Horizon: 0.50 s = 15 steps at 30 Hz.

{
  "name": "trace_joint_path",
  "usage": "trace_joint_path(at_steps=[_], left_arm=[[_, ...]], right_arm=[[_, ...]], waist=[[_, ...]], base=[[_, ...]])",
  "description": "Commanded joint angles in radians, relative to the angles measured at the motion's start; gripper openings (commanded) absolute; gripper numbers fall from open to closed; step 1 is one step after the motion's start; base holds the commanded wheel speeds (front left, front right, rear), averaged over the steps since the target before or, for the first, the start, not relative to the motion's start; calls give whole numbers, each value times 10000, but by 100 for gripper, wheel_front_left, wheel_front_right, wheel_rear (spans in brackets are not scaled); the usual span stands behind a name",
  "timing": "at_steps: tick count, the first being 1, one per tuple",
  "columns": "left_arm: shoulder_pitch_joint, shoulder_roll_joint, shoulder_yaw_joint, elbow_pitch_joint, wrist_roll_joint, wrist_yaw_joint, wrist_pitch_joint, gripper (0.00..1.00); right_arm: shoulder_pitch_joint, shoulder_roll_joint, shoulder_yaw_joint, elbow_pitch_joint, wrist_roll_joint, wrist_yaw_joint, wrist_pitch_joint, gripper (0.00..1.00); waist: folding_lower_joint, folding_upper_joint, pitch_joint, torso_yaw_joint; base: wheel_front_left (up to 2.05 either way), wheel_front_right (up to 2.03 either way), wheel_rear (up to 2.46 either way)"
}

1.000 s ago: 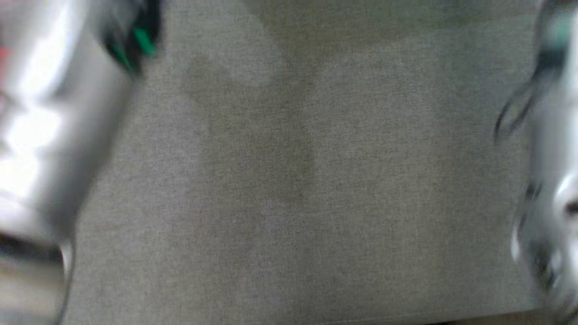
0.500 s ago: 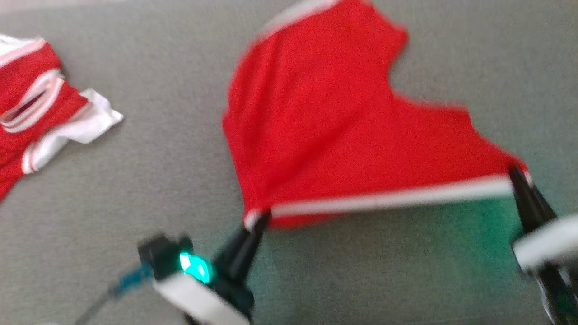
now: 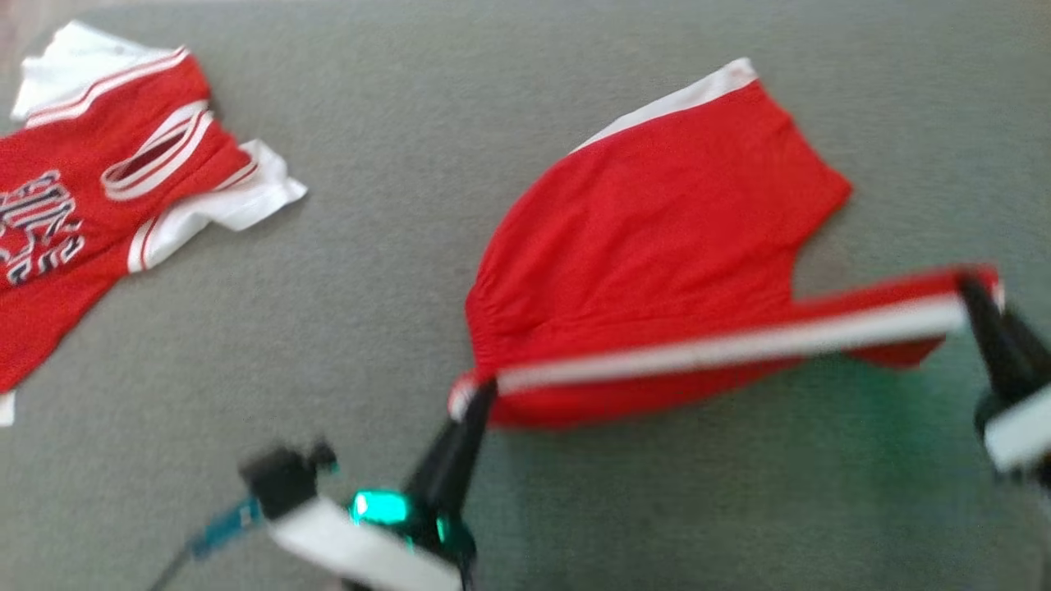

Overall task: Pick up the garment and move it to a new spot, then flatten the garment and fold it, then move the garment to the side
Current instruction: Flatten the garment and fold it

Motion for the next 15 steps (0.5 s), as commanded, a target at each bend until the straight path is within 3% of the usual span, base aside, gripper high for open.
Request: trace_joint_path(at_steps=[1,8,15], left_arm=[[-944,-20,692,32,-360,-144,65,0],[-3134,-1259,848,1528,-1124,-374,1012,0],[-4664,-2338,759,3456,-923,-421,1177,0]], right_arm=[[-1189,-168,90,-75,-267,67,453,0],[-4873,-167,-374,1776,-1269,67,2095,0],[-7265,-167,-444,3897,-2723,67,2310,0]], waist=[[0,-1,483,500],[0,-1,1447,1473],[0,-1,1920,1890]], base=[[0,0,0],[0,0,0],[0,0,0]])
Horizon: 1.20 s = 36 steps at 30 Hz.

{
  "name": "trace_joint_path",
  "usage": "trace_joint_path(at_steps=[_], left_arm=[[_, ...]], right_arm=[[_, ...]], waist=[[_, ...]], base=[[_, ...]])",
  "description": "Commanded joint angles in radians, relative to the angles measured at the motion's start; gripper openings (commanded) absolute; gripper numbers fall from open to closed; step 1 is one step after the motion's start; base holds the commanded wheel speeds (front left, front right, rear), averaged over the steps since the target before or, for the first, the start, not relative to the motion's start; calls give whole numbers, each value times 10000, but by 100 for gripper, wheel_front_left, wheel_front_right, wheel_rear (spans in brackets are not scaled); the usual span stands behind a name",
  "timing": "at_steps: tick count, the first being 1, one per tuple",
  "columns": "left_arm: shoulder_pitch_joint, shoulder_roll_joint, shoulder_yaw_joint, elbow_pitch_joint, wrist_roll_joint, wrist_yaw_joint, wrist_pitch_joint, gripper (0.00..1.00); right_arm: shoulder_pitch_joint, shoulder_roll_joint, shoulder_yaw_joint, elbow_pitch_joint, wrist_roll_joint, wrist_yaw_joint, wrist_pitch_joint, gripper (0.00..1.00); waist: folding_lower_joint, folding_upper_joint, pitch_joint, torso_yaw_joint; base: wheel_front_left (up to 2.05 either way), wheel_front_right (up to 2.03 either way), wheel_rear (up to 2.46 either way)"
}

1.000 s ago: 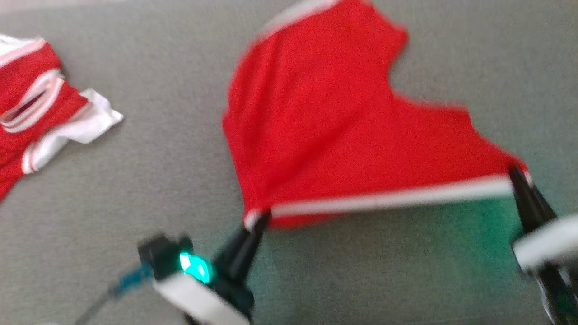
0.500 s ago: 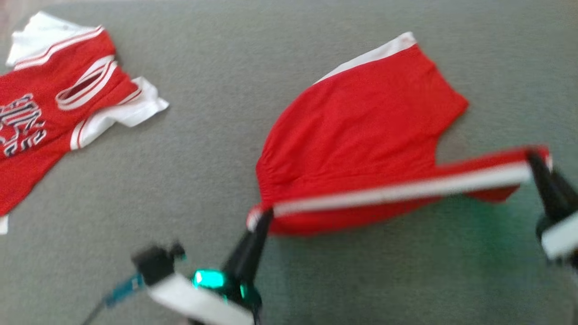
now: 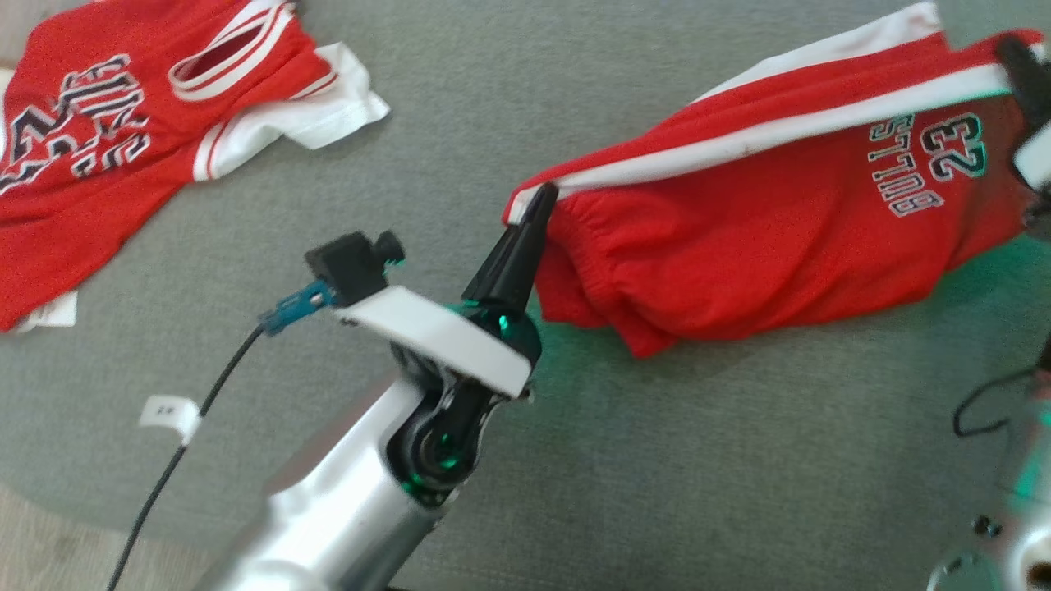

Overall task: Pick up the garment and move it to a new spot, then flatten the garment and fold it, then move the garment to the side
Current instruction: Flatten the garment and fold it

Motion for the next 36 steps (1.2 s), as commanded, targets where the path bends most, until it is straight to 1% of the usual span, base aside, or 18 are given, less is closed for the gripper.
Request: trace_joint_path(at_steps=[1,6,7,9,10,12,13,14,15,16,18,20,23,26,29,30,33,36], left_arm=[[-336,-130,358,98,2,-74,-114,0],[-681,-478,289,874,-6,-157,-169,0],[-771,-549,257,1036,14,-182,-202,8],[-936,-670,200,1331,63,-227,-303,15],[-1008,-721,182,1476,91,-238,-374,24],[-1145,-799,126,1726,139,-257,-476,29],[-1199,-831,124,1835,143,-262,-545,37],[-1245,-859,127,1939,136,-257,-606,74],[-1312,-875,95,2034,219,-237,-682,100],[-1353,-886,56,2138,311,-192,-752,100],[-1377,-874,-52,2315,524,-115,-844,100],[-1370,-738,-163,2456,856,52,-972,100],[-1211,-446,-313,2462,1295,376,-1116,100],[-1028,-15,-414,2291,1970,969,-1334,100],[-793,418,-504,1809,2776,1629,-1511,100],[-678,522,-517,1574,2987,1812,-1547,100],[-405,782,-605,883,3764,2357,-1622,100],[-202,871,-416,168,4758,2967,-1666,100]], right_arm=[[-479,-32,390,-26,-275,67,-15,0],[-905,-32,533,585,-776,67,-219,0],[-999,-32,506,703,-870,67,-312,0],[-1149,-32,470,938,-968,67,-484,0],[-1201,-32,436,1022,-998,67,-612,0],[-1263,-32,456,1173,-1034,67,-798,0],[-1291,-32,433,1223,-1038,67,-926,0],[-1318,-32,473,1235,-1073,67,-1103,15],[-1324,-32,500,1290,-1017,67,-1239,74],[-1321,-32,460,1365,-923,67,-1341,100],[-1247,-46,644,1398,-870,67,-1516,100],[-1090,-115,875,1291,-776,67,-1752,100],[-682,-537,1551,880,-592,67,-2087,100],[-120,-1193,2246,303,-467,67,-2366,100],[598,-2170,3023,-209,-752,67,-2385,100],[806,-2393,3125,-278,-800,67,-2348,100],[1248,-2713,3148,-274,-947,67,-2277,100],[1373,-2754,3137,-19,-1088,67,-2190,100]], waist=[[-5,0,234,264],[-5,0,331,407],[-5,0,355,434],[-5,0,388,467],[-5,0,400,477],[-5,0,431,479],[-5,0,450,474],[-5,0,471,464],[-5,0,481,451],[-5,0,481,434],[-5,0,445,359],[-5,0,376,271],[-5,0,240,123],[-5,0,62,3],[-5,0,-47,-100],[-5,0,-54,-113],[-5,0,-47,-72],[-5,0,66,23]], base=[[0,0,0],[0,0,0],[0,0,0],[0,0,0],[0,0,0],[0,0,0],[0,0,0],[0,0,0],[0,0,0],[0,0,0],[0,0,0],[0,0,0],[0,0,0],[0,0,0],[0,0,0],[0,0,0],[0,0,0],[0,0,0]])
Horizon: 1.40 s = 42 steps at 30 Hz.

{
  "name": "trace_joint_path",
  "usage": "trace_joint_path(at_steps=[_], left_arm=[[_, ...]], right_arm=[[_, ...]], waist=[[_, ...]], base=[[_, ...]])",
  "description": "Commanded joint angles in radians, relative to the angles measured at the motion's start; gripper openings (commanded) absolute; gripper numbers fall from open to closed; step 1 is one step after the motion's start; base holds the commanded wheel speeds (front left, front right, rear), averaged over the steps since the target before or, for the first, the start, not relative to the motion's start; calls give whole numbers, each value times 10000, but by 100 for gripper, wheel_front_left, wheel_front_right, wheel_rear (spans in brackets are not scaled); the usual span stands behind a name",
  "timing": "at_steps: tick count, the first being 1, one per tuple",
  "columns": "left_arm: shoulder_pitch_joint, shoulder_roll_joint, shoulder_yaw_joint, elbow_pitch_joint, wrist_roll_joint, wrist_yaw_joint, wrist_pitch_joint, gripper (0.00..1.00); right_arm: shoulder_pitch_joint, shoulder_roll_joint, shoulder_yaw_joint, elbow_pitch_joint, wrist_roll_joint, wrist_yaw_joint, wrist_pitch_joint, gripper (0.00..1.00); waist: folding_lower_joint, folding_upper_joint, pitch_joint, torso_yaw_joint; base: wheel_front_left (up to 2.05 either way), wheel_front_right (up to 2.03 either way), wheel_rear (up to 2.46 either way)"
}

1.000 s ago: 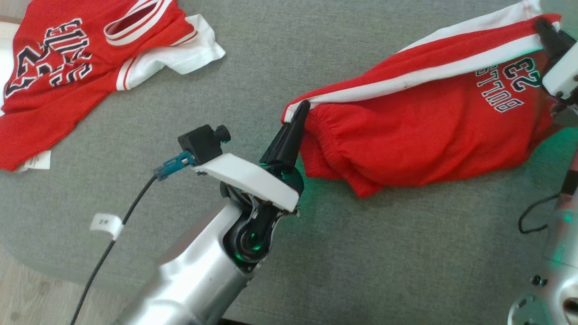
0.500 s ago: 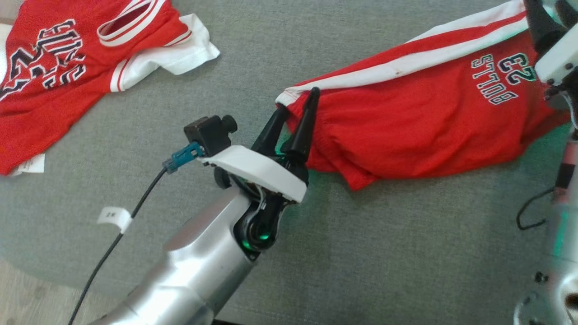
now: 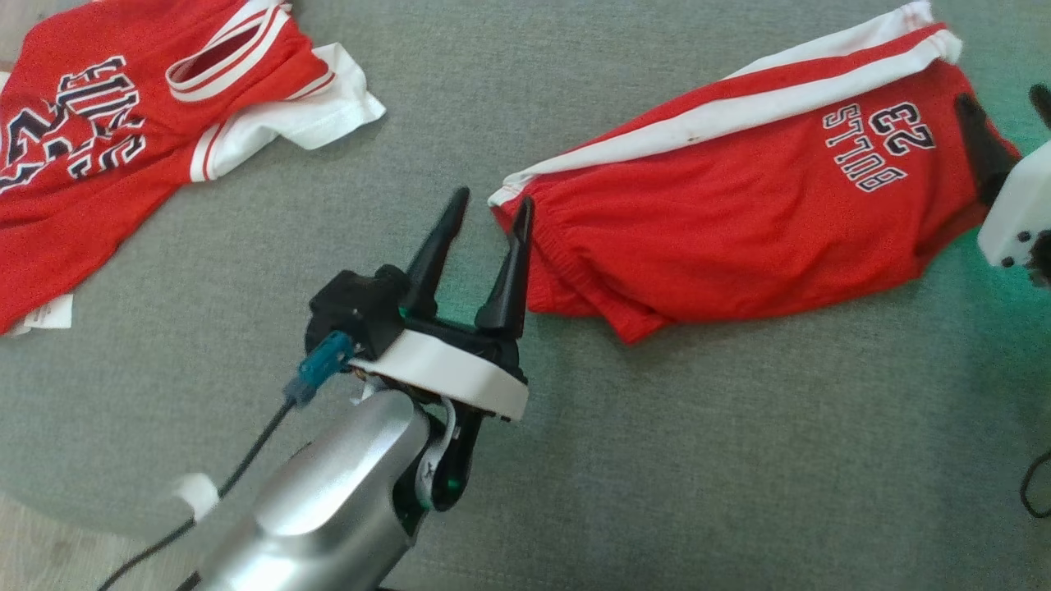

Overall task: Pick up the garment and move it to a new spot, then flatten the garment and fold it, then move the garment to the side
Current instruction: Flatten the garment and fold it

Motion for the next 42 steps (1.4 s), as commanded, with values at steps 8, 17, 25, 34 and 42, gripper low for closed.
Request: trace_joint_path(at_steps=[8,17,25,34,42], left_arm=[[1548,-387,1899,-2236,3579,507,-121,100],[3065,-1183,2866,-2233,5215,-485,-123,100],[4064,-1436,4149,-1884,5849,-1093,-123,100],[5135,-1519,5154,-1676,6298,-1786,-123,100],[5576,-1620,5314,-1633,6307,-2027,-124,100]], right_arm=[[-414,-261,452,994,-518,67,339,100],[-570,20,613,2071,-203,67,596,0],[-301,517,-232,1803,622,67,41,0],[553,25,-2632,1511,679,67,-286,0],[592,36,-2173,212,919,67,-211,0]], waist=[[1,0,269,503],[1,0,-23,585],[1,0,-638,-248],[1,0,-1383,-781],[1,0,-1612,-713]], base=[[0,0,0],[0,0,0],[0,0,0],[0,0,0],[0,0,0]])
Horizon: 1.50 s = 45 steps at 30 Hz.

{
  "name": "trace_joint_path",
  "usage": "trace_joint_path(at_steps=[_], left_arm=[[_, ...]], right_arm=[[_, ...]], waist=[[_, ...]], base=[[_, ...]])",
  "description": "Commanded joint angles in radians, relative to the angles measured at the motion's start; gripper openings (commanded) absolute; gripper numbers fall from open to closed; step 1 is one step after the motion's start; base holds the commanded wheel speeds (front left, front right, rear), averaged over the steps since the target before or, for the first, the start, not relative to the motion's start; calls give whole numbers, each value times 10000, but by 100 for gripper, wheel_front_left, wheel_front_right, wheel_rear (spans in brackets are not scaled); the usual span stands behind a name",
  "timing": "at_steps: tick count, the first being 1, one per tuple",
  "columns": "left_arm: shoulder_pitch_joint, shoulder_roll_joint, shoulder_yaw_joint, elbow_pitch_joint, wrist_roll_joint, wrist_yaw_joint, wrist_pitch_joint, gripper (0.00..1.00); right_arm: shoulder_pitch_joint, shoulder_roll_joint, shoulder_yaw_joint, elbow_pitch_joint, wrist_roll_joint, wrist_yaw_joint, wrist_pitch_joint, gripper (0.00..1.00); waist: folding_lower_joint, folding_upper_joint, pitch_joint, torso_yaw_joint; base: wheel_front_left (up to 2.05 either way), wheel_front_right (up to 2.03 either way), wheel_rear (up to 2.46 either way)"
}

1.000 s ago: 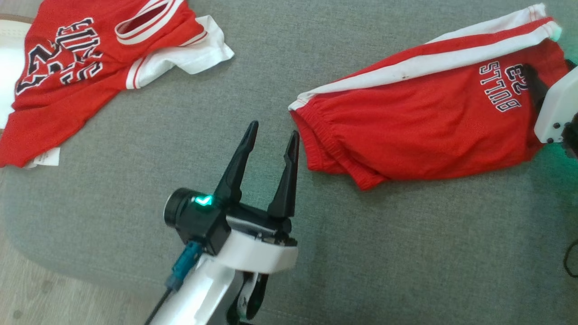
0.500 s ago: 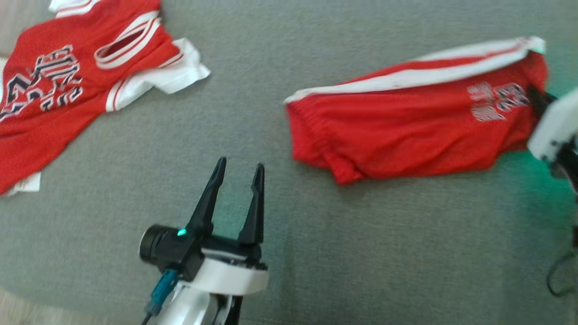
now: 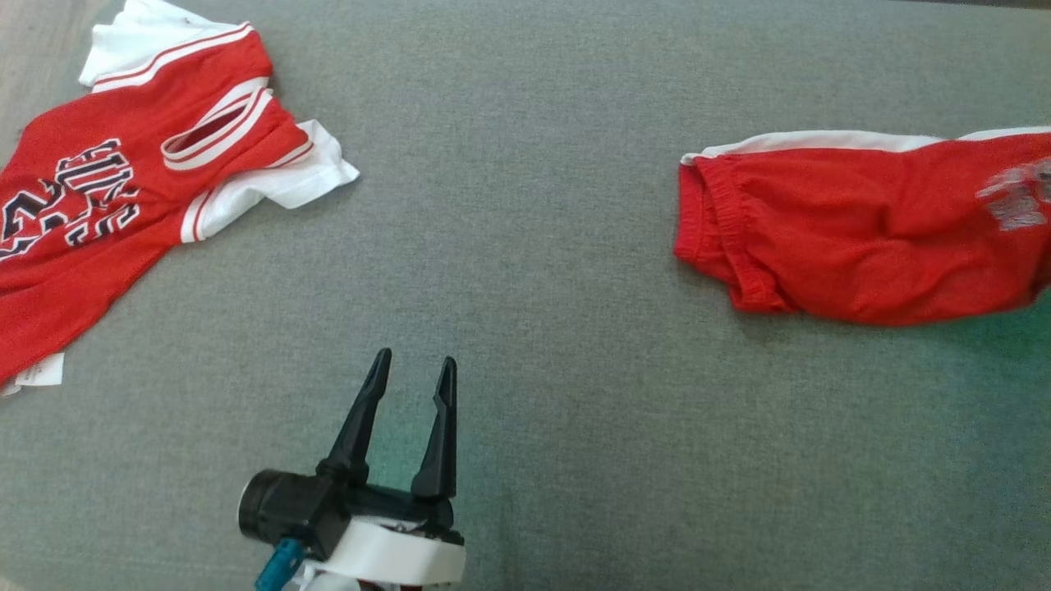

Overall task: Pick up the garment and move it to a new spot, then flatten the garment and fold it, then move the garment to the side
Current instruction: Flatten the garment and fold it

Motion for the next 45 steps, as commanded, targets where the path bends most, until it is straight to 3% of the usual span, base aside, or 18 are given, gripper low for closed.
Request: trace_joint_path(at_steps=[1,6,10,13,20,22,24,25,31,36,45], left_arm=[[-14,-37,290,-234,44,-63,-79,100],[-66,-47,54,-151,-135,-68,-80,100],[-128,-48,-63,-78,-285,34,-80,100],[-136,-49,-181,-19,-376,79,-80,100],[-32,-50,-221,58,-532,223,-80,100],[20,-50,-171,69,-553,252,-80,100],[80,-50,-131,90,-567,268,-80,100],[105,-50,-137,98,-579,274,-80,100],[198,-50,-92,114,-569,317,-80,100],[395,-50,128,182,-449,311,-80,100],[887,-51,624,62,-250,259,-80,100]], right_arm=[[-215,-18,583,-646,110,67,140,0],[-363,586,2740,-1273,290,67,757,0],[-377,1110,4124,-1030,165,67,883,0],[-506,1479,4570,-493,-76,67,741,0],[-524,1627,4799,251,-288,67,551,0],[-491,1591,4791,358,-323,67,434,25],[-429,1512,4959,417,-353,67,314,97],[-384,1487,5033,433,-310,67,288,100],[89,1157,5878,-136,446,67,106,100],[842,837,6047,-1131,704,67,-747,100],[2824,601,4542,-1954,-720,67,-3350,100]], waist=[[0,-1,-29,34],[0,-1,-65,189],[0,-1,-72,416],[0,-1,-78,635],[0,-1,-192,983],[0,-1,-230,987],[0,-1,-299,932],[0,-1,-328,892],[0,-1,-621,462],[0,-1,-981,-6],[0,-1,-1660,-461]], base=[[0,0,0],[0,0,0],[0,0,0],[0,0,0],[0,0,0],[0,0,0],[0,0,0],[0,0,0],[0,0,0],[0,0,0],[0,0,0]])
